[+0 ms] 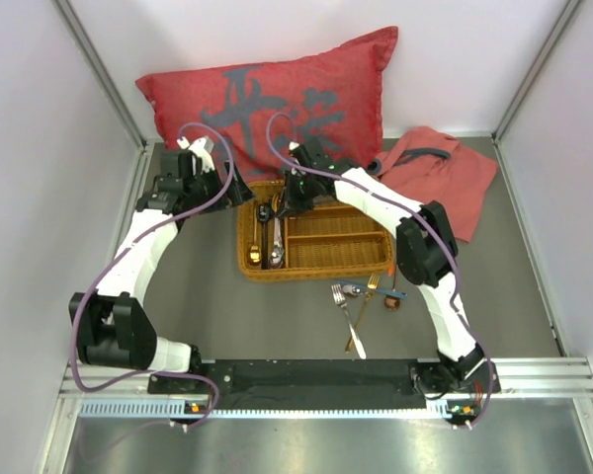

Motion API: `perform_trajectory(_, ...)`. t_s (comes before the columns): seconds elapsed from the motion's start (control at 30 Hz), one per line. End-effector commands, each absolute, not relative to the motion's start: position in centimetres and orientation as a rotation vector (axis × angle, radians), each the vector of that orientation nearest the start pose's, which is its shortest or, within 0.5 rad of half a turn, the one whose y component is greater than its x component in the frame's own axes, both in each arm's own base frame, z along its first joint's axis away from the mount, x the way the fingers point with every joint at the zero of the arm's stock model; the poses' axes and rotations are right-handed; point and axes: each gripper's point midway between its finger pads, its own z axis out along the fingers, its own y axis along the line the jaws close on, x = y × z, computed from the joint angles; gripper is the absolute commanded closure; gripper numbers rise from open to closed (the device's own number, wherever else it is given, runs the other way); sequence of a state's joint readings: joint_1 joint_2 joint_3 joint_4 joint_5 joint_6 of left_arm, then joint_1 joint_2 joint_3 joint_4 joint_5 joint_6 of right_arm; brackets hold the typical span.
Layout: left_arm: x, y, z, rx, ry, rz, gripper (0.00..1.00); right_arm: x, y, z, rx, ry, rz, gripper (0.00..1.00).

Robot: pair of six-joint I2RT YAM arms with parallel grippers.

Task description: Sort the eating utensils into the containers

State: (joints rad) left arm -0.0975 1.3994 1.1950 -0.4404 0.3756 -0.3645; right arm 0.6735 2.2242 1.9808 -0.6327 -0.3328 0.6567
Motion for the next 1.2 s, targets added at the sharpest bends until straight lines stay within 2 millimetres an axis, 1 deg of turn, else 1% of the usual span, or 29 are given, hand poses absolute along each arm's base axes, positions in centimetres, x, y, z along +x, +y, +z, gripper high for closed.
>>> perform_trajectory(0.0, 37.3, -11.1, 22.4, -0.067, 2.214, -0.654, 0.02, 38.1, 44.4, 14.7, -0.223, 2.57, 1.102, 1.0)
perform_trajectory(0.03, 37.1, -11.1, 22.3, -0.065, 2.22, -0.657, 0.02, 38.1, 44.6, 14.5, -0.226, 2.566, 1.114, 1.0)
perform_trajectory(0.1, 36.8, -11.2, 22.4, -0.06, 2.218, -0.665, 0.02, 37.8, 44.9, 14.9, -0.239, 2.555, 1.138, 1.0)
perform_trajectory(0.13, 36.6, -11.4, 22.5, -0.052, 2.217, -0.68, 0.02, 37.6, 45.0, 15.0, -0.25, 2.551, 1.145, 0.78)
perform_trajectory(0.17, 36.5, -11.5, 22.6, -0.045, 2.215, -0.688, 0.02, 37.5, 45.0, 15.6, -0.254, 2.536, 1.153, 0.67)
perform_trajectory(0.2, 36.2, -11.7, 22.7, -0.038, 2.21, -0.698, 0.02, 37.4, 45.0, 16.1, -0.261, 2.525, 1.153, 0.58)
perform_trajectory(0.23, 36.0, -11.9, 22.9, -0.027, 2.206, -0.716, 0.02, 37.2, 44.8, 16.0, -0.26, 2.525, 1.147, 0.44)
perform_trajectory(0.27, 35.9, -12.0, 23.0, -0.024, 2.201, -0.723, 0.02, 37.2, 44.5, 17.2, -0.266, 2.499, 1.14, 0.38)
perform_trajectory(0.3, 35.6, -12.1, 23.1, -0.021, 2.194, -0.732, 0.02, 37.0, 44.3, 17.6, -0.269, 2.492, 1.131, 0.34)
perform_trajectory(0.33, 35.5, -12.1, 23.0, -0.021, 2.194, -0.738, 0.02, 36.9, 43.9, 17.7, -0.281, 2.489, 1.113, 0.26)
perform_trajectory(0.37, 35.4, -12.2, 23.1, -0.024, 2.192, -0.742, 0.02, 36.9, 43.5, 18.0, -0.282, 2.484, 1.09, 0.23)
perform_trajectory(0.4, 35.2, -12.2, 23.2, -0.023, 2.185, -0.747, 0.02, 36.5, 43.0, 19.3, -0.292, 2.46, 1.081, 0.22)
perform_trajectory(0.5, 34.9, -12.3, 22.9, -0.026, 2.187, -0.759, 0.02, 35.7, 40.9, 19.4, -0.316, 2.476, 0.987, 0.18)
perform_trajectory(0.53, 34.9, -12.4, 22.7, -0.027, 2.191, -0.763, 0.02, 35.0, 40.0, 20.3, -0.323, 2.465, 0.966, 0.16)
perform_trajectory(0.57, 34.9, -12.5, 22.7, -0.025, 2.191, -0.771, 0.02, 34.8, 39.1, 20.3, -0.335, 2.462, 0.919, 0.16)
perform_trajectory(0.63, 34.8, -12.6, 22.3, -0.022, 2.197, -0.785, 0.02, 33.3, 37.0, 20.5, -0.345, 2.48, 0.853, 0.16)
perform_trajectory(0.67, 34.7, -12.7, 22.4, -0.022, 2.196, -0.792, 0.02, 33.1, 35.8, 20.6, -0.352, 2.474, 0.789, 0.15)
perform_trajectory(0.73, 34.7, -12.8, 22.2, -0.02, 2.196, -0.799, 0.02, 31.3, 33.5, 20.3, -0.371, 2.508, 0.713, 0.15)
perform_trajectory(0.77, 34.7, -12.8, 22.1, -0.017, 2.196, -0.8, 0.02, 31.0, 32.5, 20.0, -0.362, 2.516, 0.663, 0.14)
perform_trajectory(0.83, 34.7, -12.8, 22.0, -0.015, 2.197, -0.797, 0.02, 28.8, 30.6, 19.5, -0.39, 2.547, 0.606, 0.14)
perform_trajectory(0.87, 34.7, -12.8, 21.7, -0.015, 2.204, -0.794, 0.02, 28.3, 29.8, 19.0, -0.393, 2.555, 0.556, 0.14)
perform_trajectory(0.9, 34.8, -12.8, 21.6, -0.016, 2.207, -0.796, 0.02, 27.3, 29.5, 18.8, -0.414, 2.561, 0.53, 0.14)
perform_trajectory(0.93, 34.8, -12.8, 21.5, -0.015, 2.208, -0.797, 0.02, 26.0, 28.3, 17.4, -0.434, 2.611, 0.474, 0.14)
perform_trajectory(0.97, 34.8, -12.8, 21.2, -0.017, 2.216, -0.8, 0.02, 25.2, 27.7, 17.3, -0.442, 2.612, 0.447, 0.15)
perform_trajectory(1.0, 34.8, -12.9, 21.0, -0.017, 2.221, -0.801, 0.02, 23.6, 27.0, 15.9, -0.468, 2.656, 0.388, 0.15)
perform_trajectory(1.07, 34.9, -12.8, 20.7, -0.017, 2.228, -0.798, 0.02, 22.1, 26.1, 14.9, -0.477, 2.678, 0.337, 0.15)
perform_trajectory(1.1, 34.8, -12.8, 20.6, -0.019, 2.233, -0.798, 0.02, 20.5, 25.8, 13.5, -0.5, 2.718, 0.311, 0.16)
perform_trajectory(1.17, 34.7, -12.9, 20.4, -0.016, 2.24, -0.8, 0.02, 19.0, 25.4, 12.4, -0.512, 2.747, 0.291, 0.16)
